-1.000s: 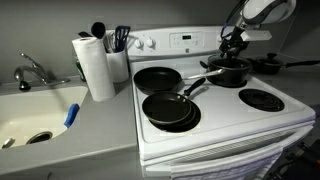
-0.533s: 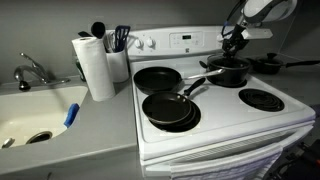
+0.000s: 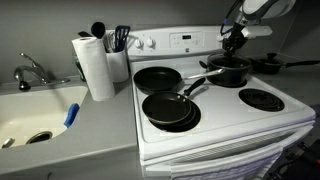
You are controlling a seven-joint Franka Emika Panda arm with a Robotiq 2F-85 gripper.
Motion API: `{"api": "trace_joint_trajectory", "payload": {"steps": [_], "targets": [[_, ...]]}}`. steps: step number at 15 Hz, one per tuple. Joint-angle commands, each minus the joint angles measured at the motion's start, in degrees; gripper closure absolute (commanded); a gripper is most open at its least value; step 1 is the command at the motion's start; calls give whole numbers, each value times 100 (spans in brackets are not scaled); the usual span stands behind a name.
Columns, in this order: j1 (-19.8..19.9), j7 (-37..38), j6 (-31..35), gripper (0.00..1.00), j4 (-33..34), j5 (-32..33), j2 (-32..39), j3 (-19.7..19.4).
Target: Press the button on the stove then put the lid on the stove then press the button on the stove
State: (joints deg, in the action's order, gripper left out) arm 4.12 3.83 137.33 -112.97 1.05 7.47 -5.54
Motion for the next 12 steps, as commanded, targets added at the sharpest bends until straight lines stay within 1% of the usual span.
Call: {"api": "trace_joint_trajectory", "payload": {"steps": [1, 4, 6, 7, 12], "targets": [[-70, 11, -509, 86, 172, 381, -329, 34], [-154, 29, -835, 86, 348, 758, -534, 82], [-198, -3, -986, 86, 443, 887, -673, 137], [-218, -39, -1049, 86, 474, 888, -747, 174], [-321, -164, -797, 86, 240, 521, -1159, 339]]}}
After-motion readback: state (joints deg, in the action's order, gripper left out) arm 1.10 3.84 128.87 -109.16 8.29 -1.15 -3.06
